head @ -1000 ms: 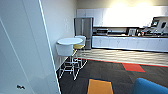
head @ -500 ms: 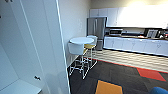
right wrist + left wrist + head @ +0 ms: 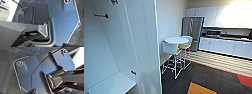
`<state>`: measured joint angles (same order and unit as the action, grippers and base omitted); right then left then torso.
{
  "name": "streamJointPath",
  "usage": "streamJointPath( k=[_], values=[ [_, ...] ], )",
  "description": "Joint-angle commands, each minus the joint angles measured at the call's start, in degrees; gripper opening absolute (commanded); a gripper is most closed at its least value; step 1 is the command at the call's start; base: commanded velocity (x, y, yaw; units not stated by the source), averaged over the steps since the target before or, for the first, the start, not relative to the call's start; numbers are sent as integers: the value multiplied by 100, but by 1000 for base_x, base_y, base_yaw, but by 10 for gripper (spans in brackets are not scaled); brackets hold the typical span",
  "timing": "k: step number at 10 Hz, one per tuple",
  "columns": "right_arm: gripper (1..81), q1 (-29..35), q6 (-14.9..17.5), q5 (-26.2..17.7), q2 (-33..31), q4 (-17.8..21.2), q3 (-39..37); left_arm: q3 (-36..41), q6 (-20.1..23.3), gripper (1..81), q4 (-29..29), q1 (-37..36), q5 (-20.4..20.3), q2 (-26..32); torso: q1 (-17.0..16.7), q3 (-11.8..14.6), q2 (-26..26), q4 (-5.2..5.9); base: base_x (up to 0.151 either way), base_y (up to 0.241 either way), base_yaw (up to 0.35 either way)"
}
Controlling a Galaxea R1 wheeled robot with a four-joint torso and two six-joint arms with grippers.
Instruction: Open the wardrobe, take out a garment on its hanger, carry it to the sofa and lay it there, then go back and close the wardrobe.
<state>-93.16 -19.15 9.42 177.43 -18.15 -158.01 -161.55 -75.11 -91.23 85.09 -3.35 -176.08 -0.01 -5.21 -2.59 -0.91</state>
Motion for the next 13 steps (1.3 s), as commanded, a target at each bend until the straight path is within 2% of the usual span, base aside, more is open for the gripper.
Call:
streamJointPath(
  k=[1,13],
  values=[
    [811,214,8,-239,31,-39,-44,-8,14,811,9,-286,247,-42,1,0,0,0,0,0,348],
    [811,153,175,-248,75,-39,-35,18,22,811,0,-199,239,-138,1,0,0,0,0,0,347]
  ],
)
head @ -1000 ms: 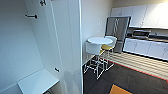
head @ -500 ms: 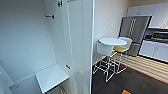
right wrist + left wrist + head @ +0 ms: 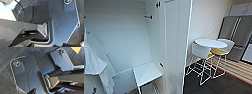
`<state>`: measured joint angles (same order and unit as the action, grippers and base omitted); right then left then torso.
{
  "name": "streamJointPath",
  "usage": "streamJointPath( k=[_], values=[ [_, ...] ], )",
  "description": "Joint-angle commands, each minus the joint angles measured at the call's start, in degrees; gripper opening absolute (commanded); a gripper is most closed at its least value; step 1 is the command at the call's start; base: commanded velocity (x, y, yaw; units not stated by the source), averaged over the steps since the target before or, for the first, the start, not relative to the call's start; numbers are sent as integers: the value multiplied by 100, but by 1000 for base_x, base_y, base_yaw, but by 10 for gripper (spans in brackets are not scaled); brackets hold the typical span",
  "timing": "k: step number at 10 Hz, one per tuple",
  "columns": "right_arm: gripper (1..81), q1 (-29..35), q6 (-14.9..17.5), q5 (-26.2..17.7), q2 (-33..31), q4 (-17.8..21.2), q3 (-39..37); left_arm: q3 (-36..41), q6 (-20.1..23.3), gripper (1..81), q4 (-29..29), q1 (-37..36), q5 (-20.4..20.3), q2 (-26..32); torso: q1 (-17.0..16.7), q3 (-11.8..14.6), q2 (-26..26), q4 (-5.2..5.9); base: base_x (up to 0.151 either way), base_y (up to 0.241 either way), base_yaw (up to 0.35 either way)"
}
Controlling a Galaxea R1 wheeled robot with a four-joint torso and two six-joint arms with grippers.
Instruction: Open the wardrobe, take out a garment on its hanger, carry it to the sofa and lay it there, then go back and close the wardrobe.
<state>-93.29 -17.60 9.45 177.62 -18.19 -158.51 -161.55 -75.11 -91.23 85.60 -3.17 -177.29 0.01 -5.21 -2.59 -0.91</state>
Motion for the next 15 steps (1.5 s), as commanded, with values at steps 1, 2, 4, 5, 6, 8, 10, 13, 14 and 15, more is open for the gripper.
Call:
streamJointPath(
  k=[1,2,4,5,6,8,10,13,14,15],
  values=[
    [811,166,20,-250,66,-36,15,9,22,811,0,-249,220,-9,0,0,0,0,0,0,347],
    [811,166,20,-242,74,-36,15,9,22,811,0,-250,220,-9,0,0,0,0,0,0,347],
    [811,166,20,-242,66,-36,6,18,22,811,-8,-250,220,-18,0,0,0,0,0,0,347],
    [811,166,20,-242,74,-36,6,18,22,811,-8,-241,220,-18,0,0,0,0,0,0,347],
    [811,183,20,-242,75,-36,15,18,22,811,-8,-250,220,-18,0,0,0,0,0,0,347],
    [811,184,20,-242,75,-36,15,18,22,811,-17,-250,203,-18,0,0,0,0,0,0,347],
    [811,201,20,-242,75,-36,6,18,22,811,-26,-250,203,-18,0,0,0,0,0,0,347],
    [811,201,28,-250,75,-36,6,18,22,811,-26,-250,203,-18,0,0,0,0,0,0,333],
    [811,201,21,-242,75,-36,6,18,22,811,-26,-249,203,-26,0,0,0,0,0,0,258],
    [811,192,29,-242,75,-36,6,18,22,811,-35,-250,203,-26,0,0,0,0,0,0,248]
  ],
)
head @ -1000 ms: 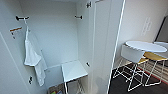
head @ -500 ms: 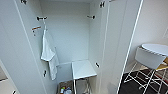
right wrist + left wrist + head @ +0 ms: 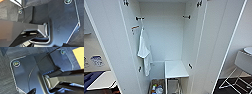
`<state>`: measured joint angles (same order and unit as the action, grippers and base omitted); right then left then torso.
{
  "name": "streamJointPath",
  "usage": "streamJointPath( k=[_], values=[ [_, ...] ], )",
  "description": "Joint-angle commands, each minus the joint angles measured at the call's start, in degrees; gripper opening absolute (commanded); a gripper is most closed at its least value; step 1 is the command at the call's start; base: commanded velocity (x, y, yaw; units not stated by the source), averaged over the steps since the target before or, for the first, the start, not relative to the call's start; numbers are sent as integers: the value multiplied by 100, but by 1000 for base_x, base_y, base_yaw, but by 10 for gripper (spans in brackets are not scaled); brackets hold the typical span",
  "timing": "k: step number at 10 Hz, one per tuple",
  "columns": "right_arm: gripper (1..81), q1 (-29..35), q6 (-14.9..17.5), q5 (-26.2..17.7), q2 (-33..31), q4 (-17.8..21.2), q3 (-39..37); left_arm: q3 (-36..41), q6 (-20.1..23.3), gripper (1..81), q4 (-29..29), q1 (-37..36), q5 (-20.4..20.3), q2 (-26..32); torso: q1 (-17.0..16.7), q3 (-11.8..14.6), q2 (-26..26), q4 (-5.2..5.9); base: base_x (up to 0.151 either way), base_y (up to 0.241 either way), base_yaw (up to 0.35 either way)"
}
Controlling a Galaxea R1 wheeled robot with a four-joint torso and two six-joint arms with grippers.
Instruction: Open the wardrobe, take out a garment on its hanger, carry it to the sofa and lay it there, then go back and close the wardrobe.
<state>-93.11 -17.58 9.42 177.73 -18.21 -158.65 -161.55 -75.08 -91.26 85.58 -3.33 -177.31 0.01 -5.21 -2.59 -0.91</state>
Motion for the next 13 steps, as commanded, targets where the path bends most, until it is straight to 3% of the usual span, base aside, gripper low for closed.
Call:
streamJointPath(
  k=[1,6,13],
  values=[
    [811,174,18,-248,64,-33,28,18,20,811,-32,-247,210,-15,0,0,0,0,0,0,264],
    [811,174,26,-248,64,-33,28,18,20,811,-32,-247,183,-6,0,0,0,0,0,0,253],
    [811,148,9,-230,81,11,63,0,-42,811,29,-212,219,29,0,0,0,0,0,9,15]
  ],
)
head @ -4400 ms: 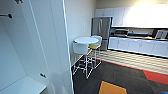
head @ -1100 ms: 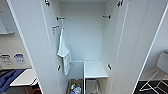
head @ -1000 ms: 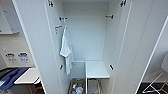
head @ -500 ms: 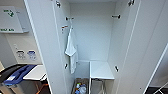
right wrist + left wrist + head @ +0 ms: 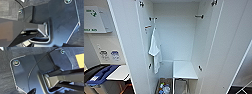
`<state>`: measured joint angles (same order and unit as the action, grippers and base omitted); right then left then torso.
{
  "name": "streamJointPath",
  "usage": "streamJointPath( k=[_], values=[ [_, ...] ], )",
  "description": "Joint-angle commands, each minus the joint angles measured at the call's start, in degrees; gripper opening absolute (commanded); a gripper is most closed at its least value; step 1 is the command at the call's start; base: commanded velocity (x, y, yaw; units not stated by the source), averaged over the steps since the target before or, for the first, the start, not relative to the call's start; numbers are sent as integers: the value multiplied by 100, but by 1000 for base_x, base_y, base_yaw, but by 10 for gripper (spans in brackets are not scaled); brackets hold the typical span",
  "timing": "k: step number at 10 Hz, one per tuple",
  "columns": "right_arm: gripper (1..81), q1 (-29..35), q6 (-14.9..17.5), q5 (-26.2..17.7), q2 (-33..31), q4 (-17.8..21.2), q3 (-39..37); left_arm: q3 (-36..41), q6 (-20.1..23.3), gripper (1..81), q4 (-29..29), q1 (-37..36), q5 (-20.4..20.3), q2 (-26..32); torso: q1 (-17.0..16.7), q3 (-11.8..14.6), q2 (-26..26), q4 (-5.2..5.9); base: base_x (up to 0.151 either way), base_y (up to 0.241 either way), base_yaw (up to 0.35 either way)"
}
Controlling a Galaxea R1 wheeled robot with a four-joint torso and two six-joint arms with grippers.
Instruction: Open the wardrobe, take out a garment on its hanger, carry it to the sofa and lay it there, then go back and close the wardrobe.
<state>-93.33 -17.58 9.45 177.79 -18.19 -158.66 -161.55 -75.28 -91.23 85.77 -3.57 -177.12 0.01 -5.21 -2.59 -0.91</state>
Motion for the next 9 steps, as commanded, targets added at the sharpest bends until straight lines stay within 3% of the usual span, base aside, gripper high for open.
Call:
streamJointPath(
  k=[1,3,9],
  values=[
    [811,170,9,-233,93,8,82,0,-22,811,27,-232,243,18,0,0,0,0,0,0,0],
    [811,161,9,-233,93,17,82,0,-22,811,36,-232,235,18,0,0,0,0,35,0,0],
    [811,170,9,-233,93,26,65,0,-22,811,44,-205,199,36,0,0,-4,0,134,0,0]
  ],
)
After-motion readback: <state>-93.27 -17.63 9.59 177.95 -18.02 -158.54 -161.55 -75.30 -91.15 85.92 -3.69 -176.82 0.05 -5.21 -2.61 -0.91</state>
